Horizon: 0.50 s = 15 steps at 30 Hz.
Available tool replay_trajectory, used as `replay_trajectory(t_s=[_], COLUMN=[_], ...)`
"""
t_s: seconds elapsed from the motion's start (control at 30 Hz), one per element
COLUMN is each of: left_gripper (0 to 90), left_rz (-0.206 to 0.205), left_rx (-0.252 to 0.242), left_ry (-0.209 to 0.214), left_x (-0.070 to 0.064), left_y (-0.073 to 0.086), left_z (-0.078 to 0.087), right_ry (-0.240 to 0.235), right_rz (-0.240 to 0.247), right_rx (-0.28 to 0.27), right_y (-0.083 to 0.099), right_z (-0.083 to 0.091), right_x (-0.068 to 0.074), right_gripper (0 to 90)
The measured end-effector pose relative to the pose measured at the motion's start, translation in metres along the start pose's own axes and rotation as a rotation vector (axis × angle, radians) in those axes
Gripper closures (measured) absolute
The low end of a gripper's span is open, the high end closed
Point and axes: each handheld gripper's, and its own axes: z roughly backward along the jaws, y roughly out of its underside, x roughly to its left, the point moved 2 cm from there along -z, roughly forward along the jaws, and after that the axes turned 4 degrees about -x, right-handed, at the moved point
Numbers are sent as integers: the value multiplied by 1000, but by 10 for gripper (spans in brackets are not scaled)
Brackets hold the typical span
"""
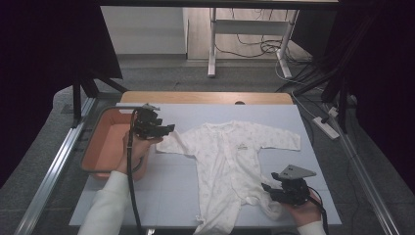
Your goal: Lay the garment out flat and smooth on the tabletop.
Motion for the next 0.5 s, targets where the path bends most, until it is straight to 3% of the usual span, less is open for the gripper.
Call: replay_trajectory(t_s=[0.17,0.5], left_gripper=[376,365], left_rz=[-37,-62], left_rx=[-22,-56], left_ry=[40,95], left_x=[-17,-37], left_y=[13,29], left_z=[7,9], right_ry=[7,14], right_rz=[6,1], right_rx=[-16,-38], right_y=[-2,-6], right_z=[2,1], right_x=[1,-4], right_gripper=[439,430])
